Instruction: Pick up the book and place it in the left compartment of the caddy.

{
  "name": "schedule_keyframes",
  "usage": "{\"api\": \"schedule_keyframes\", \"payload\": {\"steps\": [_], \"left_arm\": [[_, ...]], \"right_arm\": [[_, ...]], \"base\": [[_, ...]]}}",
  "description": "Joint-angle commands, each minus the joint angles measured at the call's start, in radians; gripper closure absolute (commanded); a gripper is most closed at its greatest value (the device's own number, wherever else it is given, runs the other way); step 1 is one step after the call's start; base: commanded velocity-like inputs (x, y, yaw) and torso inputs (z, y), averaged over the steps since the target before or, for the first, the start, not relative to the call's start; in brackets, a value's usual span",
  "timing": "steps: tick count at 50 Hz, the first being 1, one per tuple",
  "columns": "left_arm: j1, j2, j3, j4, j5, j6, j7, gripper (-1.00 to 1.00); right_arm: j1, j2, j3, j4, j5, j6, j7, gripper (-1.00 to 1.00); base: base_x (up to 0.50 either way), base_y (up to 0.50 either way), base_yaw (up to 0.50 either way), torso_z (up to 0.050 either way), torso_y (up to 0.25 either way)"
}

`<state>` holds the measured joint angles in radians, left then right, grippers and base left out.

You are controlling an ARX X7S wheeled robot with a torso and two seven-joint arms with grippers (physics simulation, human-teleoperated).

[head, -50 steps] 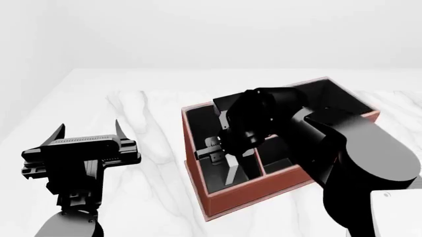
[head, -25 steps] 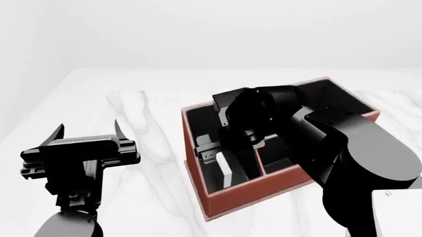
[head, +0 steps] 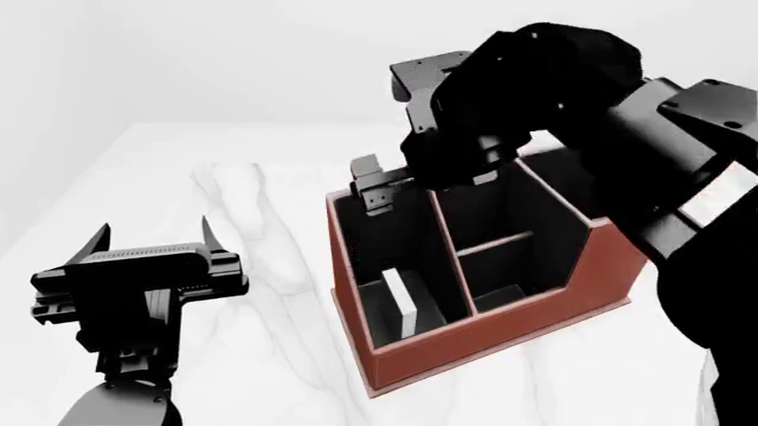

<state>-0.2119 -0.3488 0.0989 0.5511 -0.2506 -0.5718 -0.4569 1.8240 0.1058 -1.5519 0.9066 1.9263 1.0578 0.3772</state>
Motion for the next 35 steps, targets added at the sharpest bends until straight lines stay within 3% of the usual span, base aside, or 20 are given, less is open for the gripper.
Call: {"api": "schedule_keyframes", "payload": {"steps": [1,5,7,10,11,12,16,21,35], "left_arm": [[-0.001,-0.005,-0.003,0.011,-0.003,-0.007,-0.006,-1.00],[-0.001,-0.006,-0.004,0.015,-0.006,-0.007,-0.007,-1.00],[-0.001,-0.008,-0.007,0.024,-0.009,-0.015,-0.009,-1.00],[-0.006,-0.012,-0.003,0.033,-0.008,-0.027,-0.012,-1.00],[-0.006,-0.013,-0.004,0.034,-0.009,-0.029,-0.012,-1.00],[-0.007,-0.013,-0.002,0.040,-0.008,-0.031,-0.013,-1.00],[-0.006,-0.012,0.001,0.049,-0.009,-0.031,-0.015,-1.00],[-0.013,-0.012,0.009,0.048,-0.007,-0.034,-0.017,-1.00],[-0.011,-0.017,0.011,0.049,-0.005,-0.027,-0.021,-1.00]], "right_arm": [[0.042,0.283,0.148,-0.446,0.184,-0.097,0.261,-1.00],[-0.091,0.412,0.191,-0.712,0.094,-0.293,0.372,-1.00],[-0.224,0.523,0.222,-0.944,-0.127,-0.517,0.434,-1.00],[-0.357,0.606,0.226,-1.111,-0.320,-0.691,0.521,-1.00],[-0.376,0.617,0.224,-1.130,-0.349,-0.713,0.533,-1.00],[-0.485,0.669,0.221,-1.211,-0.499,-0.849,0.586,-1.00],[-0.646,0.733,0.184,-1.287,-0.832,-1.017,0.710,-1.00],[-0.716,0.780,0.166,-1.375,-1.013,-1.086,0.801,-1.00],[-0.748,0.799,0.166,-1.407,-1.074,-1.094,0.860,-1.00]], "base": [[0.00,0.00,0.00,0.000,0.000],[0.00,0.00,0.00,0.000,0.000],[0.00,0.00,0.00,0.000,0.000],[0.00,0.00,0.00,0.000,0.000],[0.00,0.00,0.00,0.000,0.000],[0.00,0.00,0.00,0.000,0.000],[0.00,0.00,0.00,0.000,0.000],[0.00,0.00,0.00,0.000,0.000],[0.00,0.00,0.00,0.000,0.000]]}}
